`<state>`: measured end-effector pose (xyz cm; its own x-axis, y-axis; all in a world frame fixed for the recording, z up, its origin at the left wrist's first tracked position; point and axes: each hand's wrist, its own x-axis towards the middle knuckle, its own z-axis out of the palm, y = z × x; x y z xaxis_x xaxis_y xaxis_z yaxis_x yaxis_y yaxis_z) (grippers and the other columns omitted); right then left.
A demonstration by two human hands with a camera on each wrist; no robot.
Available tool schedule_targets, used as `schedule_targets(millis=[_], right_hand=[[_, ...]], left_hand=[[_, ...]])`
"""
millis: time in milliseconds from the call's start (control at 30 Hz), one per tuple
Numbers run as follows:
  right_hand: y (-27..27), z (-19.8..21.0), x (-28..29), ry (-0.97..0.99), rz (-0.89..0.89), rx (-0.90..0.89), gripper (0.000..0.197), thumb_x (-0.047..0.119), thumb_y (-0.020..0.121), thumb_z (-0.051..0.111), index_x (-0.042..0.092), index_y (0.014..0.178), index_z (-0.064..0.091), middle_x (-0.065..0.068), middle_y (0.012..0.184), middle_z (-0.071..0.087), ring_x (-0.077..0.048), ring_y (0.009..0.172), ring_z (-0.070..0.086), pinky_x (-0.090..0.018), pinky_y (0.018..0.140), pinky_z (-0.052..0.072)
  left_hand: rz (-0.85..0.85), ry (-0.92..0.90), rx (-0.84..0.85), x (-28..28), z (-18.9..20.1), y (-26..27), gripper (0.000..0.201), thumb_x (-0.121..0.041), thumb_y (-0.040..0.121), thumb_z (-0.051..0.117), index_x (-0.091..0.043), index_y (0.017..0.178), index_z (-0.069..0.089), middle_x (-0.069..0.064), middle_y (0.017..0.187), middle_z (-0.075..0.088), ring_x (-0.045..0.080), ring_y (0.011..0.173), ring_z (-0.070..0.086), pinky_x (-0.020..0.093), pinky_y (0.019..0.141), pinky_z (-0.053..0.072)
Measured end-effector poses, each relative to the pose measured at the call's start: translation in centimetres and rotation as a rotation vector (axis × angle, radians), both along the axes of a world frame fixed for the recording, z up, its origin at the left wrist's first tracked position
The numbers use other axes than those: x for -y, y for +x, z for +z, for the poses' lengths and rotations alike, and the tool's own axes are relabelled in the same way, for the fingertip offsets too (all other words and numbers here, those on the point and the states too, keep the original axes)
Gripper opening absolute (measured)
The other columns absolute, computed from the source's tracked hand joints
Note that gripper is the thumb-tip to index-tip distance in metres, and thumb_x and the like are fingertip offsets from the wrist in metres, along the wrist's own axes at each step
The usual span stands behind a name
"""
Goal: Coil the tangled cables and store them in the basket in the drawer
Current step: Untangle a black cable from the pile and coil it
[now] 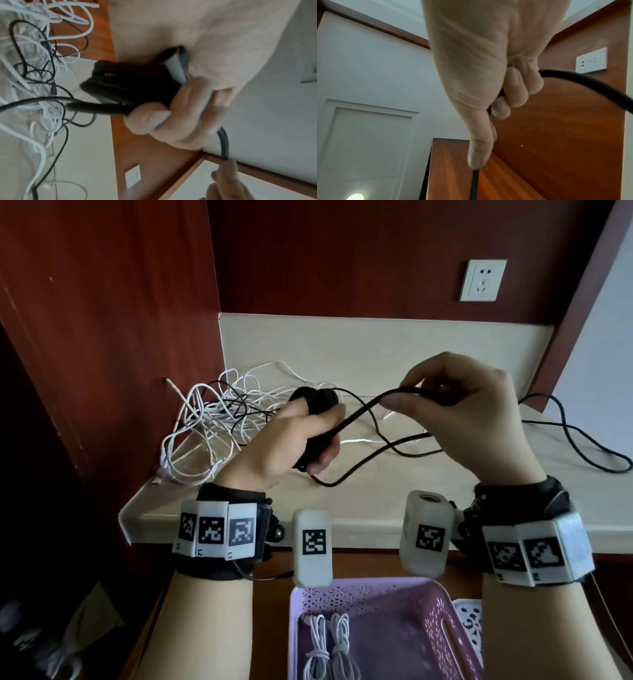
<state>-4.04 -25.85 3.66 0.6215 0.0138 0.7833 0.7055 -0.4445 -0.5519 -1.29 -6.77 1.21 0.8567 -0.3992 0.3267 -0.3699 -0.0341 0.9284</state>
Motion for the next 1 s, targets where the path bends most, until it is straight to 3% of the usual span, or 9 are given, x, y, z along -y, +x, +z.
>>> schedule_targets(millis=[67, 167, 333, 467, 600, 700, 767, 867, 1000], right_hand=[[0.3, 0.0, 0.4, 0.04, -0.008, 0.004, 0.02, 0.02, 0.067, 0.083, 0.011, 0.074, 0.066, -0.018, 0.061, 0.058, -0.018, 0.05, 0.046, -0.024, 0.049, 0.038], [0.5, 0.0, 0.5, 0.051, 0.035, 0.048, 0.012, 0.015, 0.074, 0.079, 0.012, 0.08, 0.069, -0.004, 0.065, 0.065, -0.025, 0.064, 0.058, -0.028, 0.06, 0.045], [1.6, -0.5, 0.5, 0.146, 0.087, 0.029, 0.009, 0.018, 0.076, 0.077, 0.02, 0.078, 0.068, 0.012, 0.059, 0.058, -0.007, 0.057, 0.048, -0.018, 0.055, 0.037], [2.8, -1.6, -0.2, 0.02, 0.275, -0.171, 0.016, 0.012, 0.093, 0.056, 0.022, 0.096, 0.068, -0.002, 0.057, 0.048, -0.009, 0.047, 0.039, -0.017, 0.045, 0.031], [3.4, -2.6, -1.5, -0.042, 0.426, -0.209, 0.037, 0.003, 0.096, 0.041, 0.033, 0.108, 0.059, 0.002, 0.057, 0.051, -0.015, 0.043, 0.044, -0.021, 0.046, 0.039], [4.2, -3.8, -2.2, -0.132, 0.419, -0.391, 0.021, 0.005, 0.098, 0.042, 0.02, 0.101, 0.055, -0.011, 0.054, 0.052, -0.021, 0.043, 0.046, -0.023, 0.049, 0.04], [4.7, -4.8, -2.1, -0.359, 0.304, -0.562, 0.009, 0.014, 0.097, 0.05, 0.016, 0.101, 0.058, -0.005, 0.052, 0.059, -0.019, 0.047, 0.056, -0.02, 0.055, 0.043], [5.4, -5.6, -0.9, -0.655, 0.198, -0.663, 0.006, 0.02, 0.091, 0.056, 0.021, 0.09, 0.062, -0.001, 0.059, 0.067, -0.011, 0.062, 0.064, -0.023, 0.067, 0.043], [5.5, -5.1, 0.8, -0.443, 0.193, -0.639, 0.012, 0.007, 0.093, 0.053, 0.019, 0.094, 0.055, -0.002, 0.064, 0.067, -0.028, 0.068, 0.061, -0.045, 0.078, 0.048]], left_hand=[[-0.157, 0.002, -0.056, 0.0, 0.2, -0.4, 0.04, -0.041, 0.095, 0.042, -0.003, 0.086, 0.048, 0.003, 0.042, 0.041, 0.015, 0.033, 0.03, 0.023, 0.04, 0.026], [-0.314, 0.104, -0.065, 0.5, 0.3, -1.0, 0.062, -0.064, 0.088, 0.036, -0.003, 0.085, 0.046, 0.0, 0.039, 0.035, 0.012, 0.031, 0.024, 0.019, 0.038, 0.024], [-0.448, 0.069, -0.091, 0.7, 0.1, -1.5, 0.037, -0.039, 0.095, 0.052, -0.005, 0.08, 0.045, -0.004, 0.037, 0.031, 0.008, 0.03, 0.019, 0.015, 0.036, 0.02], [-0.647, -0.168, -0.186, 0.1, -0.1, -0.9, 0.033, -0.052, 0.085, 0.052, -0.021, 0.074, 0.057, -0.01, 0.035, 0.038, 0.01, 0.028, 0.024, 0.022, 0.036, 0.018], [-0.998, -0.687, -0.242, -0.4, 0.4, -0.4, 0.034, -0.033, 0.099, 0.042, -0.003, 0.088, 0.053, -0.001, 0.043, 0.037, 0.017, 0.034, 0.029, 0.027, 0.044, 0.028], [-0.902, -1.076, -0.158, -0.9, 1.3, -0.7, 0.034, -0.029, 0.099, 0.038, 0.001, 0.086, 0.048, 0.001, 0.043, 0.034, 0.015, 0.034, 0.026, 0.027, 0.044, 0.029], [-0.775, -1.236, -0.065, -1.5, 1.6, -0.9, 0.041, -0.036, 0.1, 0.032, -0.003, 0.084, 0.047, 0.001, 0.04, 0.035, 0.013, 0.034, 0.027, 0.025, 0.044, 0.033], [-0.312, -1.296, 0.052, -2.3, 2.2, -1.2, 0.045, -0.043, 0.102, 0.025, -0.011, 0.079, 0.046, -0.006, 0.042, 0.034, 0.007, 0.034, 0.029, 0.02, 0.044, 0.036], [0.175, -1.265, 0.144, -2.3, 2.4, -0.7, 0.035, -0.038, 0.103, 0.033, -0.018, 0.074, 0.038, -0.009, 0.051, 0.032, 0.008, 0.043, 0.029, 0.02, 0.053, 0.038]])
